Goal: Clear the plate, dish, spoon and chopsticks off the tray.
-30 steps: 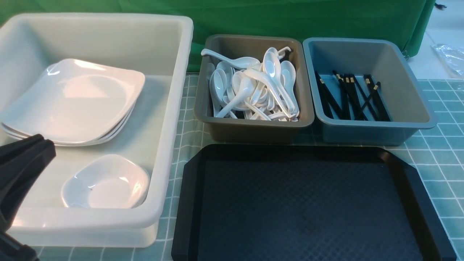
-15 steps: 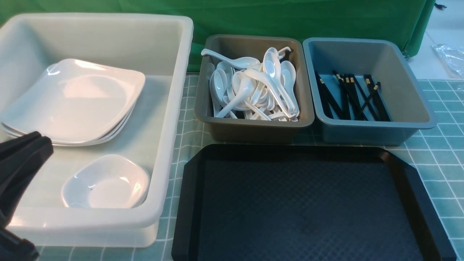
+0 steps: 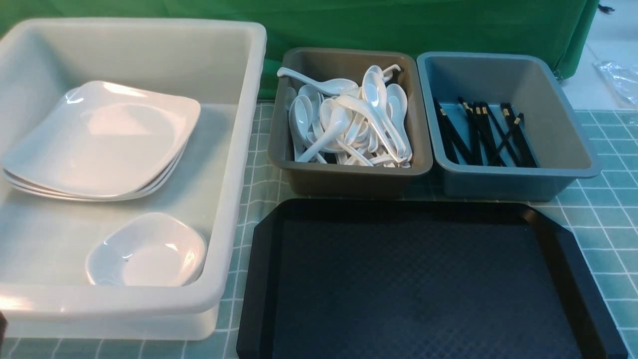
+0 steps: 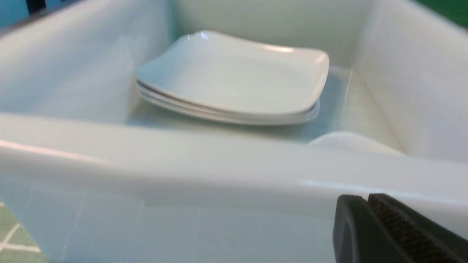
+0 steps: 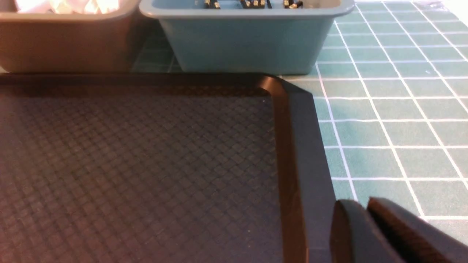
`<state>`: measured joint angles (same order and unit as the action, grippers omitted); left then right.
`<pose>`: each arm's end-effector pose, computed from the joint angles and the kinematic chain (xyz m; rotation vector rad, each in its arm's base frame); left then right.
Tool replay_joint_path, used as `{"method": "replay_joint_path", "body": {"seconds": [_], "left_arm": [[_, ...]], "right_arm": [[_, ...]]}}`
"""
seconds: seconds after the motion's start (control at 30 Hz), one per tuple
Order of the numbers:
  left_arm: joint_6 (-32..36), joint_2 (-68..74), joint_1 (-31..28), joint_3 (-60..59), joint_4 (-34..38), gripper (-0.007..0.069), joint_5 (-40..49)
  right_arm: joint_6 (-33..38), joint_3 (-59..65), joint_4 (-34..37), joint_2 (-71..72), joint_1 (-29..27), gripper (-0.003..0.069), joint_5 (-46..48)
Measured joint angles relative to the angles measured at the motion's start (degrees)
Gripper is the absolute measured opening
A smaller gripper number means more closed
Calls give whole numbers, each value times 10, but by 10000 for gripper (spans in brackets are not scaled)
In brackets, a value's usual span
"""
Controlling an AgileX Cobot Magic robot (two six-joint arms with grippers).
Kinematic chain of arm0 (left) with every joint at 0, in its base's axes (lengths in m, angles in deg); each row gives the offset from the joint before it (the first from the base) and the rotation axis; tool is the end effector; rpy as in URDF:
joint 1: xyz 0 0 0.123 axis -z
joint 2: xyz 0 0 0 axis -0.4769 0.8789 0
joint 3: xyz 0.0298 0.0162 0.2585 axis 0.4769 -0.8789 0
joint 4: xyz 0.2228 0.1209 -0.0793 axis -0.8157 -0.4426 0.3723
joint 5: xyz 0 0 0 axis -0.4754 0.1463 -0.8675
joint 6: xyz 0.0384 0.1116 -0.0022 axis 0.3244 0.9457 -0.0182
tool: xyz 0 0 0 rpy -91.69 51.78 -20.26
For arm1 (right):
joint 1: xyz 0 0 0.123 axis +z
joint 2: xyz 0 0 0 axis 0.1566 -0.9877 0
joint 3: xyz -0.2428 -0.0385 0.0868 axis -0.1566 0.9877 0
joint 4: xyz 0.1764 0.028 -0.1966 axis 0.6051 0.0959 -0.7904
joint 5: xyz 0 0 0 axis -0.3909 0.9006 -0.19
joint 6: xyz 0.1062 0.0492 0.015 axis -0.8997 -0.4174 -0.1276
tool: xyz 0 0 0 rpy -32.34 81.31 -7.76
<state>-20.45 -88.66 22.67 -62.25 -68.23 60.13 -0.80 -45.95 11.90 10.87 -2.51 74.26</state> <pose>0.1206 0.0118 0.1857 -0.0759 1.7305 0.0791 0.1207 0.0108 0.1863 -0.0617 1.7187 0.0778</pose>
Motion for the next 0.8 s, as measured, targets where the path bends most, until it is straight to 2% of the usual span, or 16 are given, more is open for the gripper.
{"method": "replay_joint_path", "body": {"seconds": [0.2,0.8], "left_arm": [[-2,-2,0,-2,21,17,5],[-3,-2,0,-2,22,17,3]], "right_arm": [[0,0,0,1,0,109,1],[0,0,0,1,0,150,1]]}}
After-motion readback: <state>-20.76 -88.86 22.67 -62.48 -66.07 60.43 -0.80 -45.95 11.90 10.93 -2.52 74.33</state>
